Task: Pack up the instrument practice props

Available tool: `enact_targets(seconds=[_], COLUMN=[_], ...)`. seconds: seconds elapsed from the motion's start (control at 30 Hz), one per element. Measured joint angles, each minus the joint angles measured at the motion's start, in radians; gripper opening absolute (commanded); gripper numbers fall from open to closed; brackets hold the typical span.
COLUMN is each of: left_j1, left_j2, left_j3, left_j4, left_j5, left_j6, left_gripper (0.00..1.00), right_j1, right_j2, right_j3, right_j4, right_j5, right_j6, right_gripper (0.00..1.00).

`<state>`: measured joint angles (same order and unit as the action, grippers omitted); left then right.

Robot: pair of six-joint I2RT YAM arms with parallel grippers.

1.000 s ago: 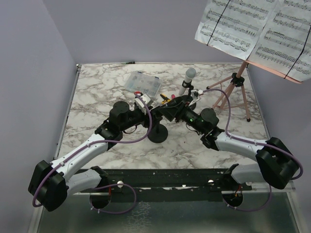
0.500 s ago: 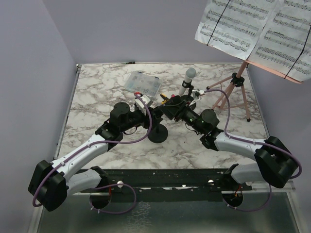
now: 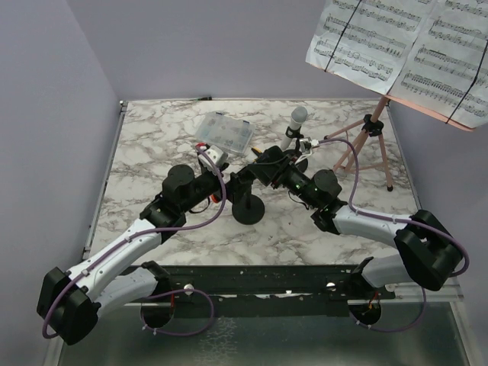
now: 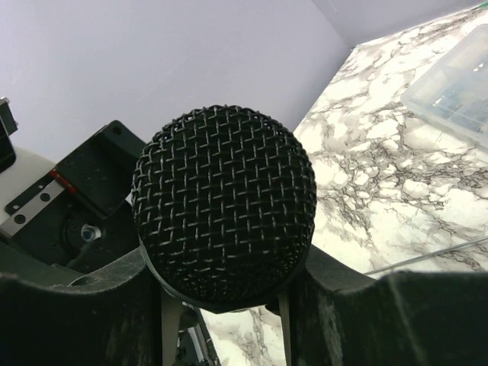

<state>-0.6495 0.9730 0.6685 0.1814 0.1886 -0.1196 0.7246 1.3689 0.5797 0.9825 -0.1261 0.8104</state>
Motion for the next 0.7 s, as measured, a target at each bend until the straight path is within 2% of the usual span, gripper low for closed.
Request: enact_targets(seconds=[0.1, 0.23, 0.4, 0.5, 0.7], left_j1=[0.0, 0.0, 0.0, -0.008, -0.116], left_j2=[-0.044, -0.11, -0.176, -0.186, -0.184], left_j3=[-0.019, -0.069, -0.093, -0.093, -0.093], left_j4=[-0.003, -0.012, -0.051, -0.064, -0.114], left_j5=[-0.026, -0.063, -0.071, -0.071, -0.14], left_j6=[-0.039, -0.105, -0.152, -0.17, -0.195], left_gripper=[0.99, 0.98, 0.9, 0.89, 0.88], right_j1=[0.0, 0.0, 0.0, 0.0, 0.0], right_j2=[0.012, 0.02, 0.03, 0.038, 0.043], right_j3=[0.009, 0.019, 0.029, 0.039, 0.047], right_j4=[0.005, 0.008, 0.008, 0.007, 0.008], right_j5=[-0.002, -0.002, -0.002, 0.0, 0.008], right_j6=[-0.003, -0.013, -0.025, -0.029, -0.035], right_gripper=[0.03, 0.02, 0.01, 0.01, 0.01])
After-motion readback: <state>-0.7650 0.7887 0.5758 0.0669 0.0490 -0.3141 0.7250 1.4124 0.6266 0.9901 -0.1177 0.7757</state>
